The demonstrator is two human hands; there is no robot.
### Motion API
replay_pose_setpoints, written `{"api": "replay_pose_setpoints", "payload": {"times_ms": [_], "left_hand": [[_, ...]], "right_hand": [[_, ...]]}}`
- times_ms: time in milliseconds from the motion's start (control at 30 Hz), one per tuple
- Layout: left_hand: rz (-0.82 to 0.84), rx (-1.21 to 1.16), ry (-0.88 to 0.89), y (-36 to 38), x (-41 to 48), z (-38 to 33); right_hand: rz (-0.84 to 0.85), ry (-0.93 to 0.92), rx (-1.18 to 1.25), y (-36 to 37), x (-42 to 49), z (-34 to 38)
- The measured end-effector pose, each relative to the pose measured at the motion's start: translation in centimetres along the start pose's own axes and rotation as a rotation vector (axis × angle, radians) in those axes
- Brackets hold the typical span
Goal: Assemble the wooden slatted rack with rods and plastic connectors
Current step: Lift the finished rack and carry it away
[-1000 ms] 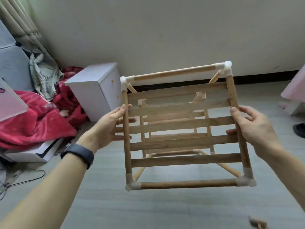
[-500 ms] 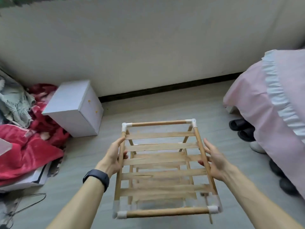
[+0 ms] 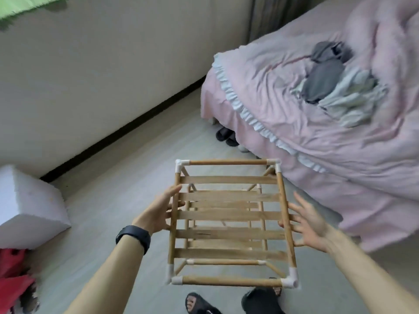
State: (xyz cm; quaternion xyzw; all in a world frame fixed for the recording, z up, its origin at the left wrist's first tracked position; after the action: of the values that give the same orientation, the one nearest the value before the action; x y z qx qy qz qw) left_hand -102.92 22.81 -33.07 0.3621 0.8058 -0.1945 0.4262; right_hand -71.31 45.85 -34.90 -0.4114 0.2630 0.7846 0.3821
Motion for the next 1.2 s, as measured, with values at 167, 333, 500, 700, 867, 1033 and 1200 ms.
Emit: {"api": "replay_pose_setpoints", "payload": {"times_ms": [167,333,500,700,867,1033,1200], "left_hand": [[0.161,0.234,0.05,15.9,0.6,-3.9],[0.28,0.443,0.045,32.1,1.5,-4.5],[0.369,0.663,0.012,47.3,1.7,-2.9],[0.566,0.901,-0.077,62.4,0.7,0.5],[0.718,1.054,-0.127,73.6,-0.3,3.1],[0.888,1.184,-0.173,84.9,-1.1,4.8],[0.959,1.293,-0.126,95.3,-3.6,5.5]], "right_hand": [[-0.196,-0.034,0.199,-12.5,-4.6,-2.9],[-0.39,-0.02,0.388,-23.7,-8.7,-6.6],[-0.579,0.012,0.593,-33.8,-13.0,-11.7],[-0.771,0.069,0.875,-41.9,-18.3,-18.6],[-0.963,0.072,1.014,-46.1,-21.8,-21.5],[-1.145,0.041,1.095,-51.2,-24.9,-21.7],[-1.214,0.062,1.17,-56.8,-27.1,-21.0]]}}
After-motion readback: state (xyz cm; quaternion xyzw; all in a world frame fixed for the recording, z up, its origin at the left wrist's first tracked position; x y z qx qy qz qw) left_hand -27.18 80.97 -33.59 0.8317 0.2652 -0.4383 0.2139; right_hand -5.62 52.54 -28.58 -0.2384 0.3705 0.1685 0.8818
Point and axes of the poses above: each hand's wrist, its own x-axis towards the middle knuckle, its own y-axis out of the palm, z = x × y, the point moved 5 cm from there along x, towards the middle knuckle
